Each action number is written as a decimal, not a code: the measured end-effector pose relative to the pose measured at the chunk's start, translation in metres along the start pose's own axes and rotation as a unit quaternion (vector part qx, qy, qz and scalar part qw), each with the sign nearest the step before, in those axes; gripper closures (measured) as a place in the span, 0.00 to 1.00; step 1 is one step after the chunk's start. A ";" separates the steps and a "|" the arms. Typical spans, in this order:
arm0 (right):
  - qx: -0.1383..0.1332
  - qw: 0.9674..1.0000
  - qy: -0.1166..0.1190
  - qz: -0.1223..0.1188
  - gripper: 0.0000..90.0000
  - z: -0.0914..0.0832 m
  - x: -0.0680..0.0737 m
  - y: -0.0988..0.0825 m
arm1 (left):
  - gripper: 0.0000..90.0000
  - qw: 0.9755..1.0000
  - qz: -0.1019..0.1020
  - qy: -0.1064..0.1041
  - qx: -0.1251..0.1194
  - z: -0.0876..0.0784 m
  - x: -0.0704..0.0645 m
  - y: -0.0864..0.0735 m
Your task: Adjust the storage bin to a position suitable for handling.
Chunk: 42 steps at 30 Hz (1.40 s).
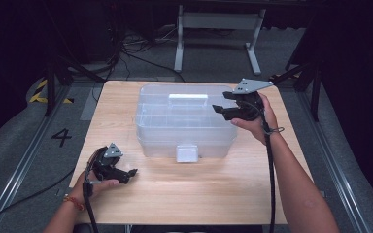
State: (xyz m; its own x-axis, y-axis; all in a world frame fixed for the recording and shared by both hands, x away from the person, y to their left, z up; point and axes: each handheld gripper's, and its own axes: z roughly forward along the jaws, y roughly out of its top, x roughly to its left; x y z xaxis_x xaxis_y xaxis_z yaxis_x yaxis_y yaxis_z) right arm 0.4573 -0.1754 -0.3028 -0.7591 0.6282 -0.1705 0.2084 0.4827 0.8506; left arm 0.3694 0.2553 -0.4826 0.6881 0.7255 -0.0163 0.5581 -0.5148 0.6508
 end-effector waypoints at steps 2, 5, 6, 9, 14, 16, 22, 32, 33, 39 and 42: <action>0.003 1.000 0.002 -0.004 0.46 0.003 0.001 0.003 | 0.00 1.000 0.000 0.000 0.000 0.000 0.000 0.000; 0.009 1.000 0.005 -0.009 0.47 0.009 0.003 0.008 | 0.00 1.000 0.000 0.000 0.001 0.000 0.000 0.000; 0.009 1.000 0.005 -0.009 0.47 0.009 0.003 0.008 | 0.00 1.000 -0.001 -0.001 0.000 0.000 0.000 0.000; 0.010 1.000 0.009 -0.016 0.50 0.012 0.003 0.011 | 0.00 1.000 -0.001 -0.001 0.000 0.000 0.000 0.000; 0.022 0.999 0.018 -0.022 0.54 0.018 0.005 0.015 | 0.00 1.000 -0.001 -0.001 0.000 0.000 0.000 0.000; 0.027 0.999 0.019 -0.026 0.57 0.021 0.005 0.017 | 0.00 1.000 -0.001 -0.001 0.000 0.000 0.000 0.000; 0.035 0.999 0.019 -0.027 0.60 0.025 0.004 0.020 | 0.00 1.000 -0.001 -0.001 0.000 0.000 0.000 0.000; 0.050 0.998 0.018 -0.034 0.68 0.034 0.005 0.024 | 0.00 1.000 -0.001 0.000 0.000 0.000 0.000 0.000; 0.050 0.998 0.020 -0.034 0.68 0.035 0.005 0.024 | 0.00 1.000 -0.001 0.000 0.000 0.000 0.000 0.000; 0.053 0.998 0.023 -0.037 0.73 0.040 0.007 0.026 | 0.00 1.000 -0.001 0.000 0.000 0.000 0.000 0.000; 0.054 0.998 0.026 -0.037 0.78 0.042 0.007 0.027 | 0.00 1.000 -0.001 0.001 0.000 0.000 0.000 0.000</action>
State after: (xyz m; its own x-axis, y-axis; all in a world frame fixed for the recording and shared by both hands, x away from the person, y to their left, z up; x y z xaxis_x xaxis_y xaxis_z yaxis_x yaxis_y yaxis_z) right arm 0.4837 -0.1323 -0.3019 -0.8057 0.5568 -0.2020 0.2134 0.5910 0.7779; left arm 0.3692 0.2551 -0.4825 0.6866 0.7269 -0.0164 0.5596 -0.5138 0.6503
